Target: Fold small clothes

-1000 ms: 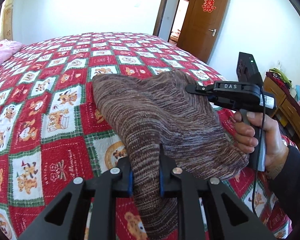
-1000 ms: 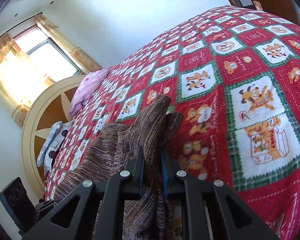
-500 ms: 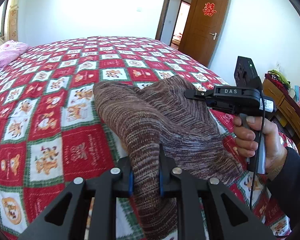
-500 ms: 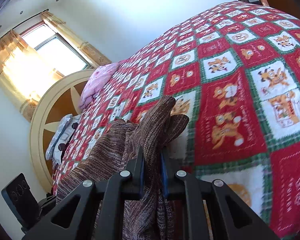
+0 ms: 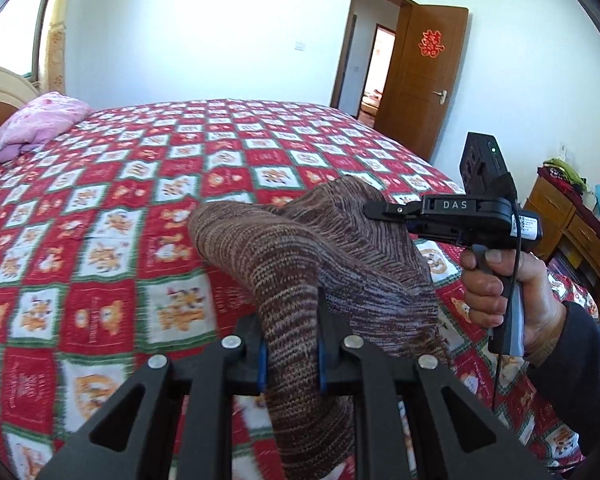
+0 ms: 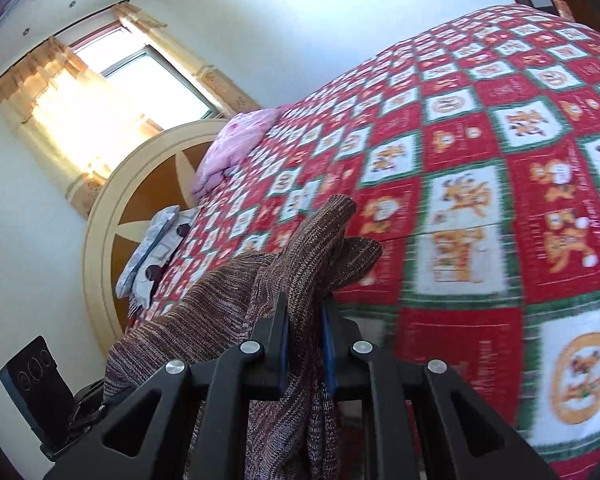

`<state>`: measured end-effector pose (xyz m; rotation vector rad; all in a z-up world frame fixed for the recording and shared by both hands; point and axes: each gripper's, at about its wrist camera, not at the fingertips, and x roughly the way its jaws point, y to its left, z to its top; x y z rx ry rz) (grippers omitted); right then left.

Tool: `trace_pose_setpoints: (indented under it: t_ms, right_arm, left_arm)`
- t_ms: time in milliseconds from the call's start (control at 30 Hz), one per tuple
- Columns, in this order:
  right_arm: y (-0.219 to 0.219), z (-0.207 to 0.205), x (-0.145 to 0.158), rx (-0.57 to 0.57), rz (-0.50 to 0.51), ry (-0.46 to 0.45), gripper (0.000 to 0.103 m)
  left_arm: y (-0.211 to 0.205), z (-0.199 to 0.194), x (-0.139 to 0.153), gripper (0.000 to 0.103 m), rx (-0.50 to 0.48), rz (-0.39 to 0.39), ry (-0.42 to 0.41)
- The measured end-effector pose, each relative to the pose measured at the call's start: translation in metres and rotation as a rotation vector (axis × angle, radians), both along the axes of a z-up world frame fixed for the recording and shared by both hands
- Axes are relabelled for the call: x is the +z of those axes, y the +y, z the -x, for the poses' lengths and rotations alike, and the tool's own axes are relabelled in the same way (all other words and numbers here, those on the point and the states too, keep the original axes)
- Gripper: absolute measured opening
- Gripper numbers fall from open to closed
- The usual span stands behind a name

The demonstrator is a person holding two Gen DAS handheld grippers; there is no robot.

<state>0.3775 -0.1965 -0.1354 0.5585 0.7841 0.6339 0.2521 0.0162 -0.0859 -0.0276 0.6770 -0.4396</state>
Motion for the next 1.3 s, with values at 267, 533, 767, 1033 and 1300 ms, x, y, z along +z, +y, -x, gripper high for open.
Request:
trace_pose_setpoints:
  t_ms: [267, 533, 767, 1033, 1300]
  right_arm:
    - [0.053, 0.004, 0.009, 0.078, -0.013, -0.009, 0.014]
    - [0.099, 0.009, 0.017, 0.148, -0.025, -0.022, 0.014]
    - [0.138, 0.016, 0.02, 0.202, -0.049, -0.023, 0.014]
    - [0.187, 0.022, 0.031, 0.276, -0.058, -0.036, 0.014]
    - [0.247, 0.026, 0.035, 0.36, -0.044, -0.033, 0.014]
  left_arm:
    - [0.045, 0.019, 0.005, 0.018, 0.08, 0.014, -0.015]
    - [0.08, 0.037, 0.006, 0.018, 0.154, 0.016, -0.024]
    - [0.108, 0.051, 0.005, 0.018, 0.213, 0.016, -0.029]
    - [0.141, 0.073, 0.003, 0.018, 0.28, 0.005, -0.039]
    - [0.174, 0.088, 0.001, 0.018, 0.346, -0.006, -0.049]
